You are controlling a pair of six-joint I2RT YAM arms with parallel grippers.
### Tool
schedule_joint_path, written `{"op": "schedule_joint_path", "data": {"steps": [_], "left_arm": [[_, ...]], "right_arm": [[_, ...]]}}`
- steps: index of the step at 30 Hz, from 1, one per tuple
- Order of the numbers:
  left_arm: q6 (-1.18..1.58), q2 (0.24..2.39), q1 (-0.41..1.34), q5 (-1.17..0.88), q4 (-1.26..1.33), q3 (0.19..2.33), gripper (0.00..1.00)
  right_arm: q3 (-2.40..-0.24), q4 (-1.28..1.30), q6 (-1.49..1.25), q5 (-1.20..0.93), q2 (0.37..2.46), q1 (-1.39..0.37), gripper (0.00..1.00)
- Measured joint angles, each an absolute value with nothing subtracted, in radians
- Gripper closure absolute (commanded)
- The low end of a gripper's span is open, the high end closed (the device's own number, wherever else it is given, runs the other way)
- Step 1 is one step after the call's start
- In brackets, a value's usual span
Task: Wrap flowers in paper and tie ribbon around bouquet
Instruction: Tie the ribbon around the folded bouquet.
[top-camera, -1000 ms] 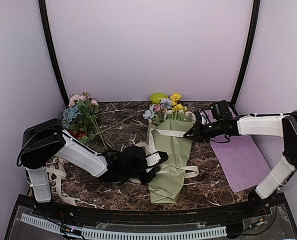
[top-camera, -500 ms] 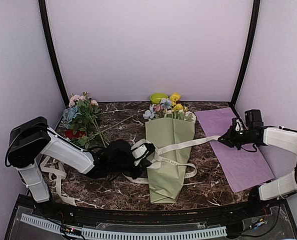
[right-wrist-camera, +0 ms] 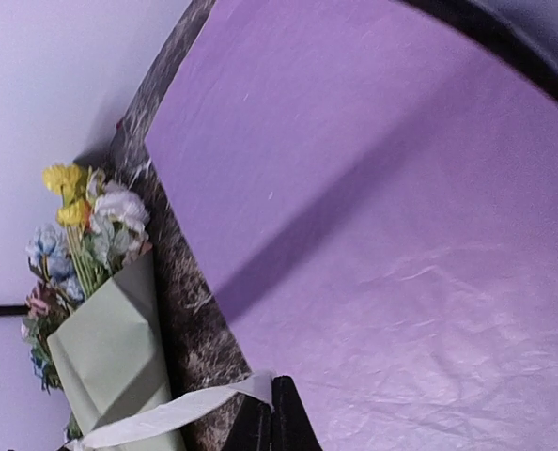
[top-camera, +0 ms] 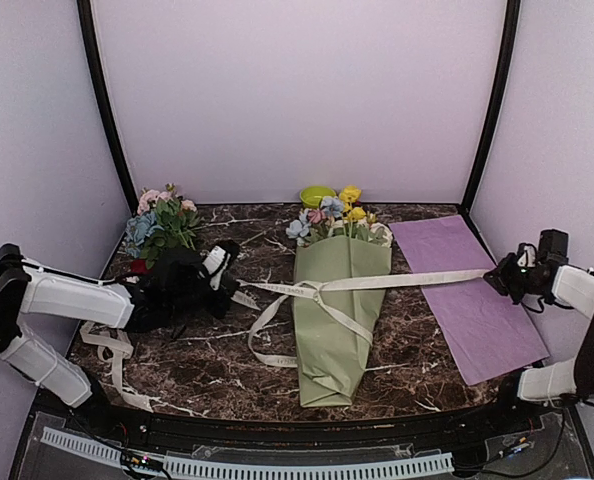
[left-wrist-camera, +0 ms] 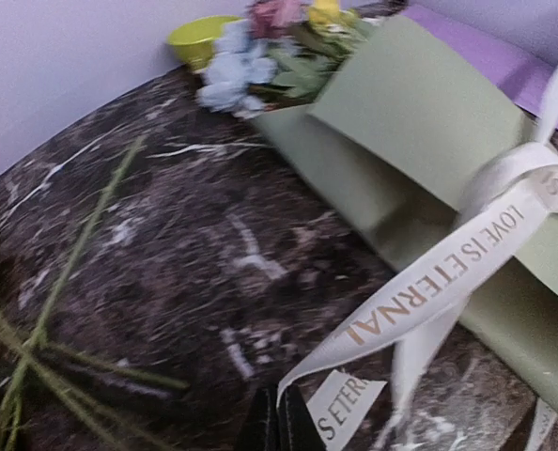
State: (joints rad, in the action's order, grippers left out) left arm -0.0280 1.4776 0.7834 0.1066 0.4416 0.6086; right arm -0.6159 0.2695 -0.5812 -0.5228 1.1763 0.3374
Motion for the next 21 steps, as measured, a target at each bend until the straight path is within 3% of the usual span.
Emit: {"op": "schedule_joint_path", "data": {"steps": [9, 12, 21], "left_arm": [[0.311, 1.134, 0.31, 0.276, 0.206, 0.42, 1.0], [0.41, 1.083, 0.168, 0.269, 0.162, 0.374, 1.0], [0.565, 1.058, -0.046, 0.186, 0.127, 0.371, 1.0]], "right_arm": [[-0.517, 0.241, -0.638, -0.531, 1.028, 0.752, 1.0], [-0.494, 0.242, -0.635, -0.557, 1.012, 0.805, 1.0], [-0.483, 0.279, -0.558, -0.622, 0.992, 0.921, 1.0]]}}
